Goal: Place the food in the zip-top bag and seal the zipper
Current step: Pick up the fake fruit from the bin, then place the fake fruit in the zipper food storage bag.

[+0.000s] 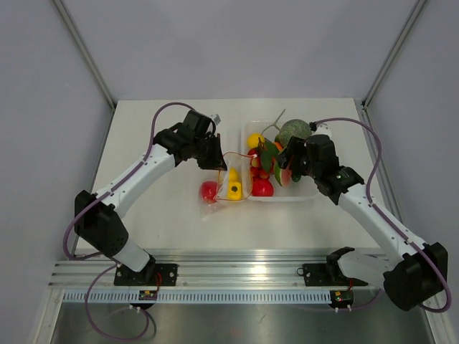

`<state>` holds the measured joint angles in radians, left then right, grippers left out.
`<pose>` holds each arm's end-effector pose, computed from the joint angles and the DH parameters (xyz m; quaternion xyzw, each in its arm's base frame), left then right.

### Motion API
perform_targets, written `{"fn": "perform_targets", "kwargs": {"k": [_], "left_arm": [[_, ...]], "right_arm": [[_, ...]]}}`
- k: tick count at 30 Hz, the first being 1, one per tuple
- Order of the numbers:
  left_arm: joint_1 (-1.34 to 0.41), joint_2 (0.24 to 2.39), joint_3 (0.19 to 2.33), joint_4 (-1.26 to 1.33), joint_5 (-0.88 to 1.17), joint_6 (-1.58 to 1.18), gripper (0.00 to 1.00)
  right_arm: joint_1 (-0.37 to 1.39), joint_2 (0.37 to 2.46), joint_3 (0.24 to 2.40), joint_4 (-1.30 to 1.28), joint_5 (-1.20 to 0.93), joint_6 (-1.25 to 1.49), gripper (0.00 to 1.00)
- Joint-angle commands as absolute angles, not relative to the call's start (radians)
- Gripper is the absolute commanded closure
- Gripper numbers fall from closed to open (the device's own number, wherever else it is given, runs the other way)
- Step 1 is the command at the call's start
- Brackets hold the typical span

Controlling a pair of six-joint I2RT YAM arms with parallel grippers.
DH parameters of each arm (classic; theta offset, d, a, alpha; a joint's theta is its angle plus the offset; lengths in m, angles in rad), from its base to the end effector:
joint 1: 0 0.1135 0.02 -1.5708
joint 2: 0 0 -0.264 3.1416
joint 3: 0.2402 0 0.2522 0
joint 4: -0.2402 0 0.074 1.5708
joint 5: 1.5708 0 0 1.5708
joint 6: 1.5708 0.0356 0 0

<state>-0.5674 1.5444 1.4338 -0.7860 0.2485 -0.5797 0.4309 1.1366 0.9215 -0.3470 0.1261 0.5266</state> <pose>0.2743 -0.1852 0.3252 0.0352 0.9367 -0.2763 0.2122 0.2323 0.1018 0.3011 0.0722 0.8713 0.1732 0.4535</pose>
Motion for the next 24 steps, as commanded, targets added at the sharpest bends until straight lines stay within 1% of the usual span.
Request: {"fn": "perform_targets", "kwargs": {"k": [1, 4, 7, 8, 12, 14, 17, 21, 22, 23, 24], "left_arm": [[-0.565, 1.554, 1.467, -0.755, 0.281, -0.566, 1.00], [-0.565, 1.552, 1.466, -0.756, 0.281, -0.574, 1.00], [-0.565, 1.546, 1.479, -0.778, 0.268, -0.580, 1.00], [-0.565, 1.546, 1.483, -0.790, 0.262, -0.581, 1.00], [-0.565, 1.522, 1.489, -0.827, 0.242, -0.584, 1.00], [-0.563, 1.519, 1.499, -0.839, 0.244, -0.583, 1.00], [-0.561, 1.513, 1.505, -0.848, 0.253, -0.583, 1.00], [-0.560, 1.509, 1.517, -0.847, 0.296, -0.583, 1.00], [-0.557, 1.517, 1.526, -0.841, 0.325, -0.591, 1.00], [-0.557, 1.517, 1.526, -0.841, 0.325, -0.591, 1.00], [-0.554, 1.519, 1.535, -0.841, 0.334, -0.598, 1.00]], "right_arm": [[0.440, 1.089, 1.020, -0.345, 0.041, 0.514, 0.82], [0.477, 1.085, 1.094, -0.327, 0.023, 0.532, 0.82], [0.590, 1.117, 1.166, -0.299, 0.070, 0.541, 0.82], [0.663, 1.129, 1.176, -0.288, 0.081, 0.548, 0.82], [0.783, 1.224, 1.201, -0.215, 0.126, 0.569, 0.82], [0.802, 1.250, 1.181, -0.187, 0.133, 0.584, 0.81], [0.831, 1.292, 1.152, -0.146, 0.136, 0.597, 0.78], [0.854, 1.359, 1.140, -0.144, 0.204, 0.583, 0.77], [0.865, 1.377, 1.126, -0.144, 0.227, 0.572, 0.75], [0.865, 1.378, 1.126, -0.144, 0.227, 0.572, 0.75], [0.868, 1.385, 1.126, -0.153, 0.241, 0.569, 0.68]]}}
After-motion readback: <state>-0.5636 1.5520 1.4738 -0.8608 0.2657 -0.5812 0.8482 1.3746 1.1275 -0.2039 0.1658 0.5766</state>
